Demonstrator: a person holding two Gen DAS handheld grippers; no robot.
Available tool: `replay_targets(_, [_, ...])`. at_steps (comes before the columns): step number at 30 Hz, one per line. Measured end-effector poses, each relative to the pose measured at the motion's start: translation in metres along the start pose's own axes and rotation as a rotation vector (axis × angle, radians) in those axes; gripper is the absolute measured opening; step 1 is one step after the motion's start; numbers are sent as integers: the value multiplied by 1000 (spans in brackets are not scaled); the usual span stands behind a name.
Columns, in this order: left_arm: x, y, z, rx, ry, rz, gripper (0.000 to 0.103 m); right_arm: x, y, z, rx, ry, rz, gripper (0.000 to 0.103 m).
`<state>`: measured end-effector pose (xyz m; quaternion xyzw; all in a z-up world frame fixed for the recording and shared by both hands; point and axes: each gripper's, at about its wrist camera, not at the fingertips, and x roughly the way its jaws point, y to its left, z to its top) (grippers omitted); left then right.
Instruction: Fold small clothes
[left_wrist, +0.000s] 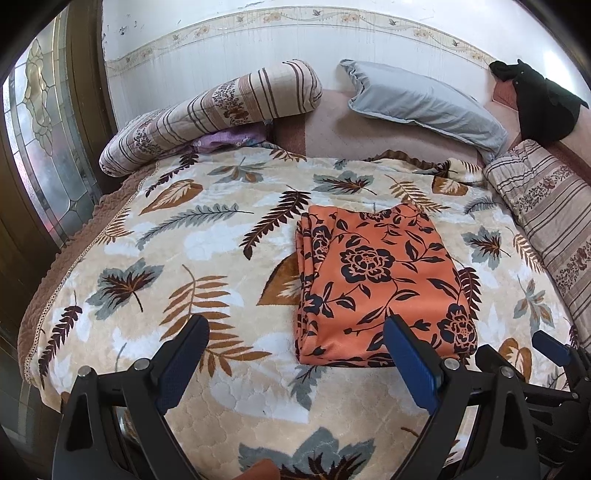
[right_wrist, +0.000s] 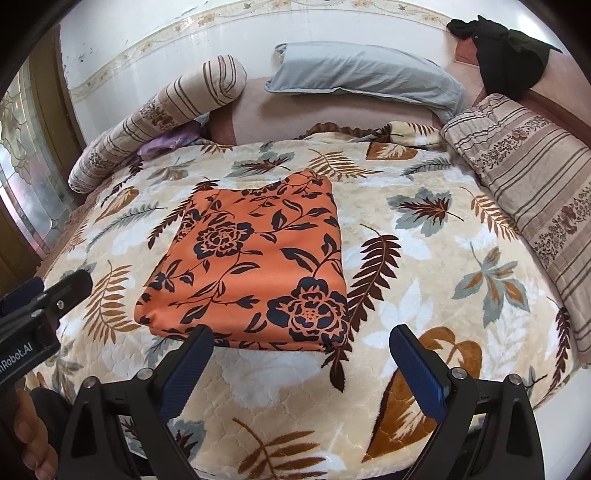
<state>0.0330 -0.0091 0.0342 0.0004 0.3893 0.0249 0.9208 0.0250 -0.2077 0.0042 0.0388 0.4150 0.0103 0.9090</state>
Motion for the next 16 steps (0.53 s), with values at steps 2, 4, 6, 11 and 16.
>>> replay_targets(2, [0, -1, 0, 3, 0, -4, 95, 1, 1, 0, -2, 1, 0, 98])
replay_targets(4, [1, -2, 1, 5, 1, -11, 95, 2, 1, 0, -2, 4, 0, 98])
replay_targets(6, [2, -2, 1, 4, 4, -13, 95, 3, 0, 0, -2, 7, 2, 98])
replay_targets(11, [8, -3, 3, 0, 14, -17, 95, 6, -1, 1, -1, 11, 1, 98])
replay_targets(16, [7, -4, 4, 5, -11, 1, 95, 8, -1, 1, 1, 15, 2, 98])
